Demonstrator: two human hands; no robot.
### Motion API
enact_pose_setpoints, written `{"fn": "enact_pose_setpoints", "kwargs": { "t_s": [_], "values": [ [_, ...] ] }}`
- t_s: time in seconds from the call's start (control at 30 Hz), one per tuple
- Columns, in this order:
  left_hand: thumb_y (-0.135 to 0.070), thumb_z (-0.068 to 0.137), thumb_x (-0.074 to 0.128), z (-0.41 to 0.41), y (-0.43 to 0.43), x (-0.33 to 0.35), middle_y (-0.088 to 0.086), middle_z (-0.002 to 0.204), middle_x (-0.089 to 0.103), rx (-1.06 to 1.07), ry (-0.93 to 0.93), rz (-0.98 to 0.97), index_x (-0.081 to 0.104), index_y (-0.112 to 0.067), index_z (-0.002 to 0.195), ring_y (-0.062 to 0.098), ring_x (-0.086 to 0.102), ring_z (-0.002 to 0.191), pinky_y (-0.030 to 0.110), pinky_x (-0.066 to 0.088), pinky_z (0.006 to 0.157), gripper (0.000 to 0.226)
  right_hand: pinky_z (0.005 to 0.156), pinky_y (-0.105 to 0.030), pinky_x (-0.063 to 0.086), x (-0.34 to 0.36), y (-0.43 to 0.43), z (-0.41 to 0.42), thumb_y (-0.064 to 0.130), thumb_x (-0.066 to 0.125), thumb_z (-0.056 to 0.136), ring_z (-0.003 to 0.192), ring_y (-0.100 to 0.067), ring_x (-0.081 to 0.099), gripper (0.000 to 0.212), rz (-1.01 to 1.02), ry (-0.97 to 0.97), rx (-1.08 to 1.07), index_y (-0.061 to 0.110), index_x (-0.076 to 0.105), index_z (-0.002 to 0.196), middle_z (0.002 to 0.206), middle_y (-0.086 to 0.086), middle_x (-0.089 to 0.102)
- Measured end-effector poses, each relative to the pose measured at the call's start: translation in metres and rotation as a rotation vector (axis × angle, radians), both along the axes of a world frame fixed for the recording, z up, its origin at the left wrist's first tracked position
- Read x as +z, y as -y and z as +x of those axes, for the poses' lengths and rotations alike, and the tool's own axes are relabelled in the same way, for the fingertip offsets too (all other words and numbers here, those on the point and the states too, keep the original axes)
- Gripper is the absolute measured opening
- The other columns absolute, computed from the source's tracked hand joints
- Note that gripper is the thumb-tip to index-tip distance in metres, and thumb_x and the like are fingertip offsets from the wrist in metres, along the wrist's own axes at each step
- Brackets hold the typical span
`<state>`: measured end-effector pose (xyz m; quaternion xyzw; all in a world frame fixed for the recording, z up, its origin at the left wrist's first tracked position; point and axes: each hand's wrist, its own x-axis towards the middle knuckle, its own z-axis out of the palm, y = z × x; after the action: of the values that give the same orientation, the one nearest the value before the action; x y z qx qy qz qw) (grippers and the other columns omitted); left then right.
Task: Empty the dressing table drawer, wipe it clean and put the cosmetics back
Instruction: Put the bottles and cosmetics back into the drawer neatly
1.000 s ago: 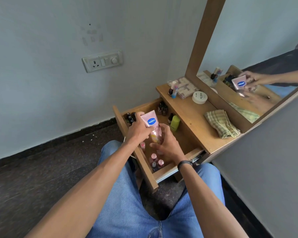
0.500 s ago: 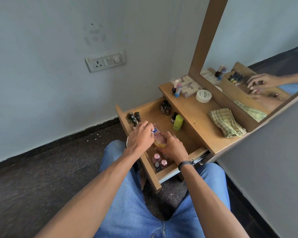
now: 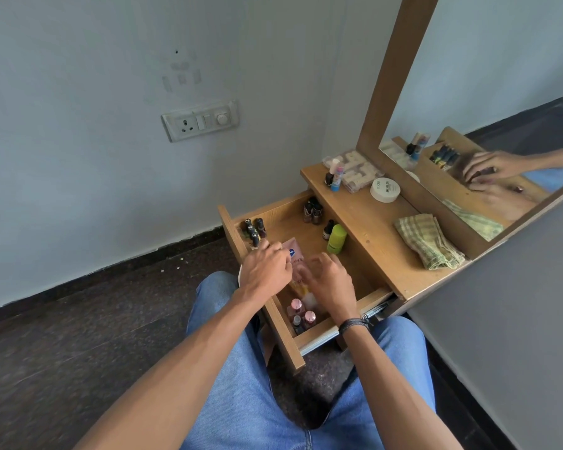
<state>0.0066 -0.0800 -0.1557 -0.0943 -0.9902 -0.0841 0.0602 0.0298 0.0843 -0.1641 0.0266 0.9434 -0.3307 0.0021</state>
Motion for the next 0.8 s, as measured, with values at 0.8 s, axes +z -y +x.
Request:
{"fn": "enact_pose_setpoints", "kwargs": {
  "t_s": [0.8],
  "values": [
    [-0.036,0.089,0.052,-0.001,-0.002,0.004,-0.009,0.121,0.069,0.017,0.124,0.029,0.075,-0.025,0.109,0.018,0.051,0.117,0.039,0.047,0.094,0.032,0.096,-0.045,0.048,0.110,-0.008,-0.175,0.017,0.055,0.086,0.115,-0.037,0.058,0.038,0.044,-0.211,-0.237,0.015,0.068,0.121,0.120,-0.012,0.070]
  ]
}}
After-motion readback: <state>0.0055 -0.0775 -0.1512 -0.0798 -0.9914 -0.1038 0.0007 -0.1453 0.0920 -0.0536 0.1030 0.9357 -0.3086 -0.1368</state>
